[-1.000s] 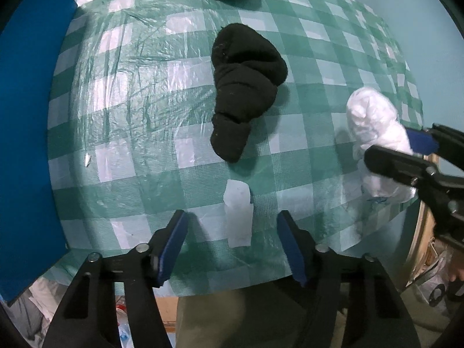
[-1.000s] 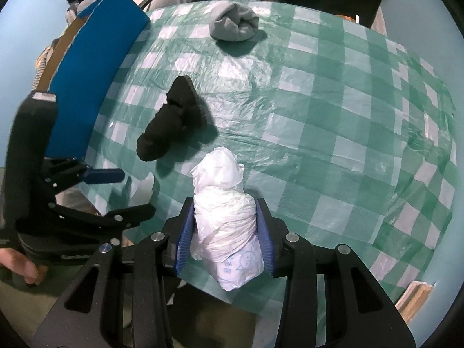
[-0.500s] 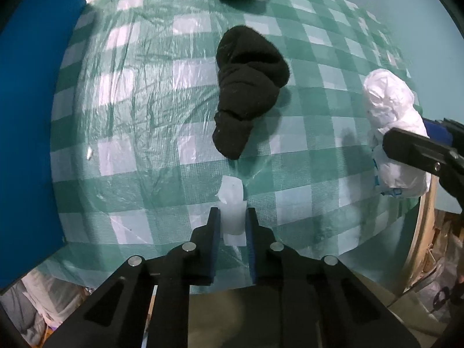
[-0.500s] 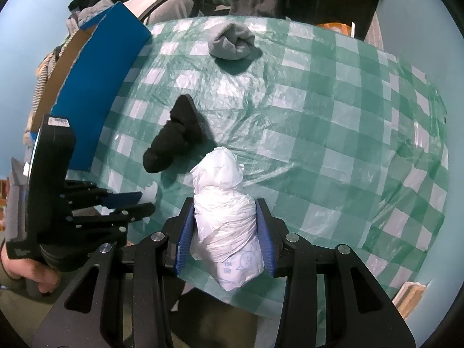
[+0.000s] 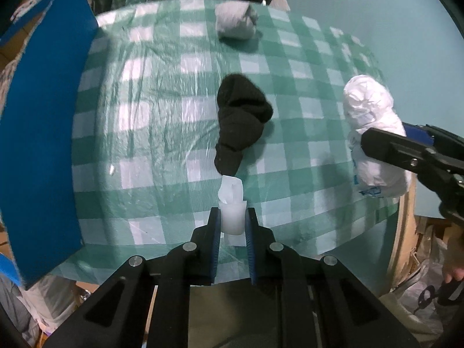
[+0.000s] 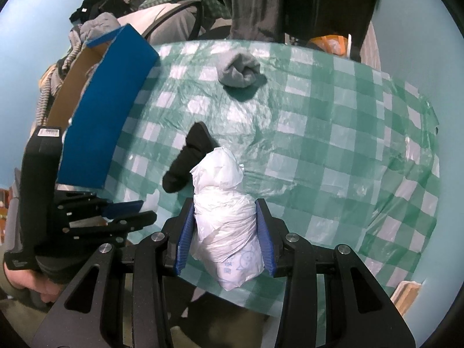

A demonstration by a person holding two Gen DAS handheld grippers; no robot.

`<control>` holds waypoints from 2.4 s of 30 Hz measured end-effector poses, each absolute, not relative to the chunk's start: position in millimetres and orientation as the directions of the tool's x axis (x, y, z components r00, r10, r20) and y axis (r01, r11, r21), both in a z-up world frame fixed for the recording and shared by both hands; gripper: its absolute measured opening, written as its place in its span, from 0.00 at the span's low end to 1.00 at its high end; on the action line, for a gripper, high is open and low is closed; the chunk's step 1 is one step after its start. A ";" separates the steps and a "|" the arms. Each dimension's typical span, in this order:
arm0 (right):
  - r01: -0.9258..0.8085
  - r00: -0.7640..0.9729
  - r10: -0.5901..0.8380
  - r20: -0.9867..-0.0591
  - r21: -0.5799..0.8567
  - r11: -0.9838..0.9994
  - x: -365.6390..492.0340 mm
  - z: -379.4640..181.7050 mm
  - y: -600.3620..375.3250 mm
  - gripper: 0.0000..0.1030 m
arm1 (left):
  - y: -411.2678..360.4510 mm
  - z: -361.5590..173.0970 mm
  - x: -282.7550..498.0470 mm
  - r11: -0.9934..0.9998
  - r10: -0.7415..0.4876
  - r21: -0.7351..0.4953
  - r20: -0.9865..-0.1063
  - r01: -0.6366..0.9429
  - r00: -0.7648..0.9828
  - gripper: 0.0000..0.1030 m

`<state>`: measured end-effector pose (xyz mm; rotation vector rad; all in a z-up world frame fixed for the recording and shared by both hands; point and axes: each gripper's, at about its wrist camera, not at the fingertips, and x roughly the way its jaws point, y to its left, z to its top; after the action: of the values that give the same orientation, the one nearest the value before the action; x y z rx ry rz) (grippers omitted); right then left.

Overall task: Organize soft objects
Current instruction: 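Carry the paper cup with left tool while right tool carries the white bag over the box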

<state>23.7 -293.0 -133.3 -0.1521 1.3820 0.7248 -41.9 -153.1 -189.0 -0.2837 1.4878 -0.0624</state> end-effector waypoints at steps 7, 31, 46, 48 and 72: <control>-0.537 0.041 0.404 -0.914 0.321 0.780 26.2 -111.1 -285.2 0.39 | -119.5 -151.3 -52.2 0.965 -0.216 -0.232 -0.967 -0.124 0.135 0.15; -0.559 0.117 0.474 -0.873 0.337 0.758 39.3 -52.7 -245.5 0.39 | -57.8 -82.1 -45.0 0.963 -0.144 -0.195 -0.956 -0.184 0.256 0.15; -0.604 0.114 0.508 -0.854 0.346 0.718 37.5 -33.9 -206.5 0.39 | -22.5 -63.7 -54.4 0.944 -0.130 -0.209 -0.947 -0.257 0.295 0.15; -0.608 0.114 0.512 -0.851 0.348 0.713 37.3 -31.1 -201.5 0.39 | -17.1 -61.6 -54.8 0.941 -0.126 -0.209 -0.946 -0.265 0.300 0.15; -0.702 0.067 0.551 -0.832 0.353 0.619 38.6 -23.3 -107.0 0.39 | 62.3 -51.5 -62.6 0.912 -0.062 -0.188 -0.941 -0.364 0.332 0.16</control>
<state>38.6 -107.0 -23.3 -0.1570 1.1683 0.9497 -62.6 62.3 -51.5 -0.4015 1.2257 0.2041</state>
